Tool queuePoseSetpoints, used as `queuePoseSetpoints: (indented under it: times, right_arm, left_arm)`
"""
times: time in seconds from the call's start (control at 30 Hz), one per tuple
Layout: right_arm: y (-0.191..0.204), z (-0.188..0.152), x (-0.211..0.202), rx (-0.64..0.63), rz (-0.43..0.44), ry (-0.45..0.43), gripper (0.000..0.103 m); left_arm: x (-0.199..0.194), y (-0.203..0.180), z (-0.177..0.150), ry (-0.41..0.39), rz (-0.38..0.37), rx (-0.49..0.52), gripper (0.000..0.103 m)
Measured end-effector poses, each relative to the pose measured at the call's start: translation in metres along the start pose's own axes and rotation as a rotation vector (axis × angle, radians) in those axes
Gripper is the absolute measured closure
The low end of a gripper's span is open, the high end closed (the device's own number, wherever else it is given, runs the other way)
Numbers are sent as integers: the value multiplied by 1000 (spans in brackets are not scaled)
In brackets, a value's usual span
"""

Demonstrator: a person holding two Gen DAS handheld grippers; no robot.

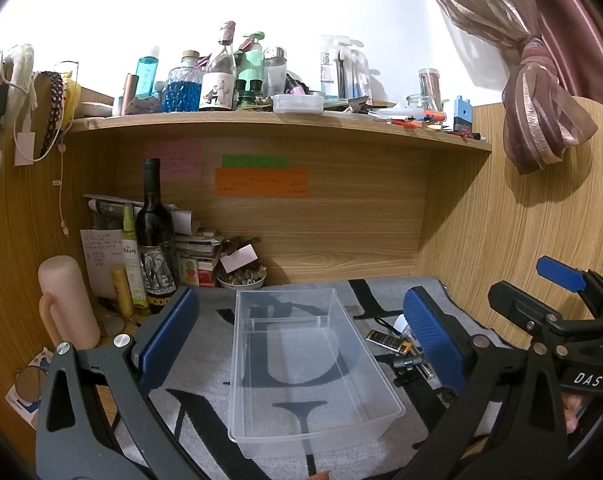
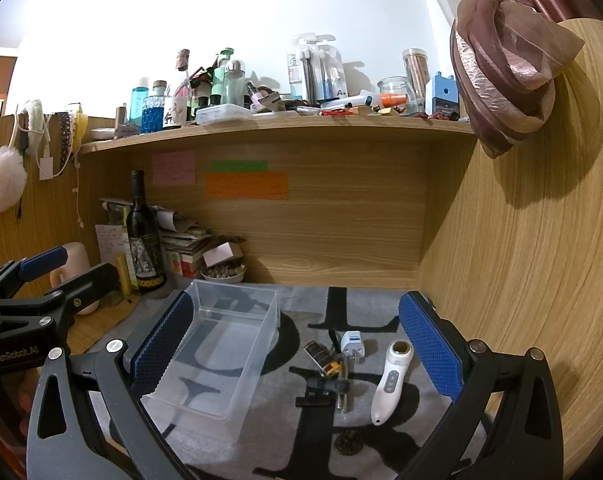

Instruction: Organize rigid objects

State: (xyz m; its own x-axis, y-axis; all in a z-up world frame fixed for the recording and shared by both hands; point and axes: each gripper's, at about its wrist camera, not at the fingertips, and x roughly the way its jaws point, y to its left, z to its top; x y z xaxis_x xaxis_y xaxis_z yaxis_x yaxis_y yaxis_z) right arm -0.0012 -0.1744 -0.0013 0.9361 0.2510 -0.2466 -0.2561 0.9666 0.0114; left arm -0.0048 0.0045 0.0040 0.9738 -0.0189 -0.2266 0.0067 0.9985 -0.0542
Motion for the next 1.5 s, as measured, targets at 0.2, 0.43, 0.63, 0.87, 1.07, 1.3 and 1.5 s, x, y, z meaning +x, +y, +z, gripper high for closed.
queuePoseSetpoints:
  times: [0.2,0.43,0.63,0.87,1.07,1.3,1.5]
  right_arm:
    - [2,0,1,-2,1,4,0]
    - [1,-2,13,-6,-3,24,0]
    - [-13,-8,34,17,-23,81,6]
    - [-34,-15,64,43,-61,181,25]
    - [-53,-20,90,59,-103,263,37]
    - [-74,-32,120,88,-147,365,48]
    - [-96,-46,146,113,-176,455,53]
  left_arm:
    - [3,1,-3,7,-15,1,0]
    - [15,5,-5,38,-31,-6,3]
    - [40,17,-9,105,32,2,20]
    - [90,45,-17,242,85,20,40]
    - [144,76,-29,435,70,-33,69]
    - [183,87,-41,578,-19,-50,81]
    - [207,93,-52,685,-67,-74,88]
